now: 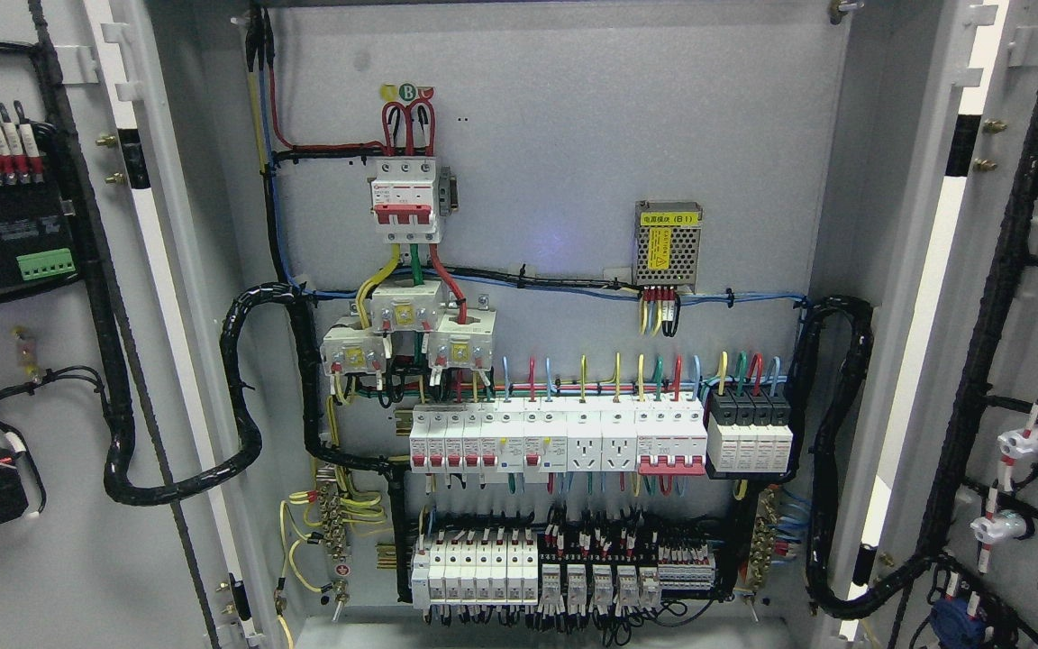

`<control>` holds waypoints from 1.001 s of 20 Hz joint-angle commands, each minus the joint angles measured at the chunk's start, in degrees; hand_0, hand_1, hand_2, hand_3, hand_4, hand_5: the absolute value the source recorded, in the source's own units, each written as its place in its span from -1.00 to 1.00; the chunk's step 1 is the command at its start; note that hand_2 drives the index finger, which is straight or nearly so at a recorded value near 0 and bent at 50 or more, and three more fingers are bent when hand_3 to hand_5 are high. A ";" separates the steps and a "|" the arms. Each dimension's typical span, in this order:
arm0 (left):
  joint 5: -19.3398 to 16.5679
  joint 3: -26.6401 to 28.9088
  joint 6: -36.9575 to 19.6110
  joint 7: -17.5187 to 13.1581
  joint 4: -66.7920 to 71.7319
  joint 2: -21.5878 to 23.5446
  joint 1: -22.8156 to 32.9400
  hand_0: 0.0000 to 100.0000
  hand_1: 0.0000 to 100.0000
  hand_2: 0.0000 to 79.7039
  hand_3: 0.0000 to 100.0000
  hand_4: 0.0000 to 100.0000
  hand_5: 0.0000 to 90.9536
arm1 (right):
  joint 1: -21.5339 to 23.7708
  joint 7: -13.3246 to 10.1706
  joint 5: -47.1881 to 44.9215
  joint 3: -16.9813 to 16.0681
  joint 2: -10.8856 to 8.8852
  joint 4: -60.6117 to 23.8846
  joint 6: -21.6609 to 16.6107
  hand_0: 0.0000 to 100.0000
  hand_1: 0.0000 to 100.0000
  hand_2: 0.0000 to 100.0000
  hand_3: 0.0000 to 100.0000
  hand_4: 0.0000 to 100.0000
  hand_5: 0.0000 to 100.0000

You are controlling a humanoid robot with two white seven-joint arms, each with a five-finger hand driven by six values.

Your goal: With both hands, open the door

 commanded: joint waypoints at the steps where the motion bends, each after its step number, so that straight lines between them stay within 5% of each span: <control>1: -0.08 -1.37 4.11 0.48 4.84 1.33 4.74 -1.00 -1.00 -1.00 -1.00 -0.95 -1.00 | 1.82 0.29 0.16 3.54 4.12 14.04 -0.21 -0.55 -1.00 -1.00 -1.00 -1.00 -1.00; 7: -0.52 -1.46 7.82 0.48 13.53 1.86 11.15 -1.00 -1.00 -1.00 -1.00 -0.95 -1.00 | 1.82 0.37 0.07 6.00 6.49 24.94 -0.39 -0.55 -1.00 -1.00 -1.00 -1.00 -1.00; 15: -0.61 -1.72 11.33 -0.05 29.26 1.86 11.16 -1.00 -1.00 -1.00 -1.00 -0.95 -1.00 | 0.76 0.46 2.08 8.20 8.95 37.85 -0.03 -0.55 -1.00 -1.00 -1.00 -1.00 -1.00; 20: -0.52 -3.04 12.83 -0.05 42.17 1.86 8.97 -1.00 -1.00 -1.00 -1.00 -0.95 -1.00 | -6.78 0.37 6.75 7.50 14.74 54.09 0.14 -0.55 -1.00 -1.00 -1.00 -1.00 -1.00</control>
